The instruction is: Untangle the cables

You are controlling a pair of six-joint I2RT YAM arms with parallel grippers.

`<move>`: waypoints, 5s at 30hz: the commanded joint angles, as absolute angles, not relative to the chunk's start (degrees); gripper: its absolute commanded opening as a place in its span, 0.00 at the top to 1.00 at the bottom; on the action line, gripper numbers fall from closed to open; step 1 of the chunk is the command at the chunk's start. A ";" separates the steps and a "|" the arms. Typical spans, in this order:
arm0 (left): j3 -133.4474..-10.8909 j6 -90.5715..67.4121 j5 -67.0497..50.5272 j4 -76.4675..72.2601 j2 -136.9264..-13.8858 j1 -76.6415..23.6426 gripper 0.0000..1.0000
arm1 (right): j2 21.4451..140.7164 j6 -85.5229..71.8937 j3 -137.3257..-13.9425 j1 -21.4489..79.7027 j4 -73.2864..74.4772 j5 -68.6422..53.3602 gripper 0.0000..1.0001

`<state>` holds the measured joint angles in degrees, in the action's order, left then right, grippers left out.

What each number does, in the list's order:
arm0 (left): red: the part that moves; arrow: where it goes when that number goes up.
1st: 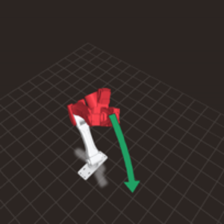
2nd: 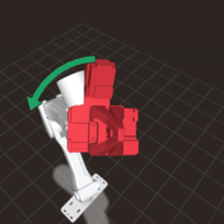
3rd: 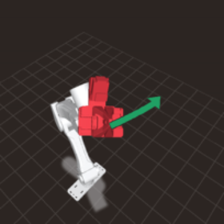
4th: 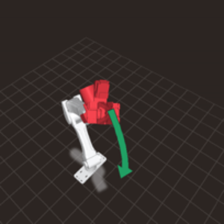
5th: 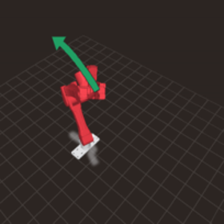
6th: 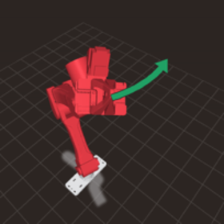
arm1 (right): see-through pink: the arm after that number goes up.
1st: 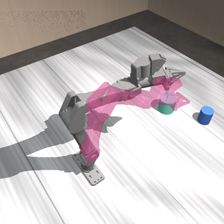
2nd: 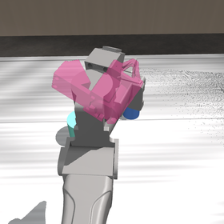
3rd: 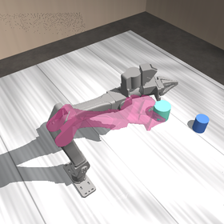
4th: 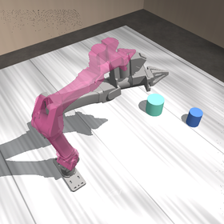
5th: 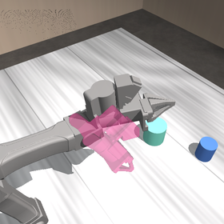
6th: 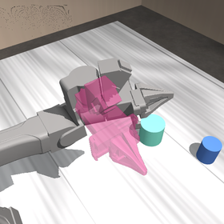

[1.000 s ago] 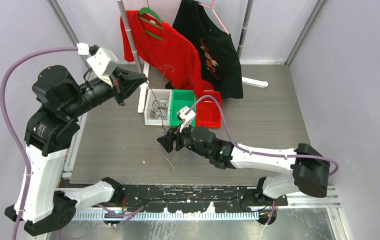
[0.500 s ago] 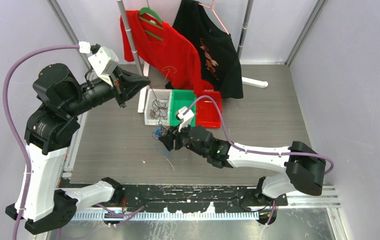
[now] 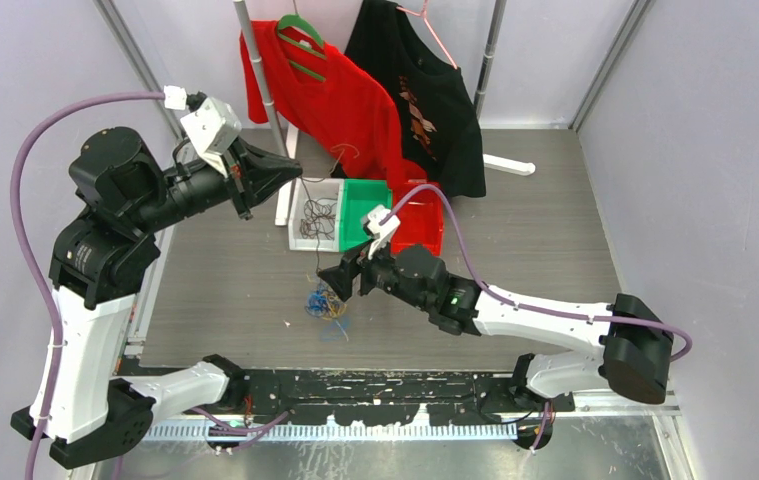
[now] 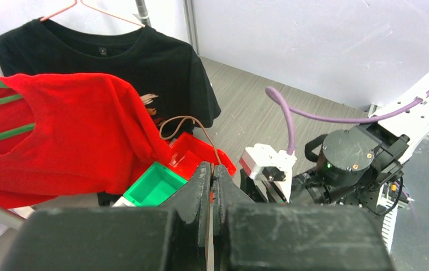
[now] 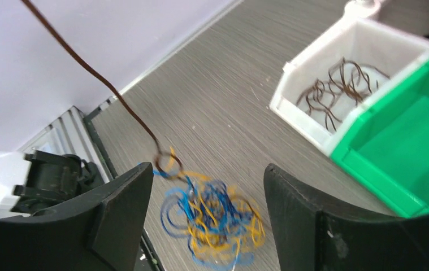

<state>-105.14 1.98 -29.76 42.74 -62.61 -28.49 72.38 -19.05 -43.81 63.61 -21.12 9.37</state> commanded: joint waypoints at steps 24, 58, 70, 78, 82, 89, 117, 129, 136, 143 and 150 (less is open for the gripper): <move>-113.70 2.22 -31.34 40.85 -65.41 -28.48 1.00 | 92.35 -34.22 -49.44 57.70 -40.08 -4.92 0.61; -124.54 18.78 -11.11 23.72 -67.03 -28.48 1.00 | 97.28 -39.43 -35.11 59.34 -53.48 -2.44 0.35; -118.60 19.67 -8.54 17.80 -64.28 -28.50 1.00 | 88.69 -32.35 -36.14 59.24 -43.05 -3.02 0.29; -132.74 23.46 -5.55 10.20 -70.72 -28.48 1.00 | 93.52 -33.99 -37.60 59.25 -43.02 -4.47 0.34; -139.65 23.56 -6.64 10.72 -74.04 -28.48 1.00 | 95.75 -34.65 -38.65 59.35 -42.21 -4.62 0.39; -136.21 22.82 -7.89 12.28 -71.62 -28.48 1.00 | 85.03 -29.62 -40.80 59.40 -36.49 -1.81 0.31; -135.22 18.29 -11.36 14.06 -72.29 -28.52 1.00 | 98.92 -20.17 -67.13 65.15 -33.77 -11.78 0.28; -142.00 19.08 -11.44 10.63 -77.40 -28.48 1.00 | 109.27 -28.01 -56.82 64.08 -42.45 -7.23 0.40; -145.69 22.02 -9.39 6.37 -79.77 -28.48 1.00 | 109.74 -29.40 -51.09 63.98 -45.80 -4.03 0.33; -141.10 21.65 -9.72 7.54 -77.52 -28.54 1.00 | 107.02 -29.86 -49.76 63.98 -44.17 -3.16 0.35; -127.14 21.92 -9.08 7.45 -71.17 -28.48 1.00 | 97.44 -30.27 -47.46 63.57 -34.59 -3.67 0.37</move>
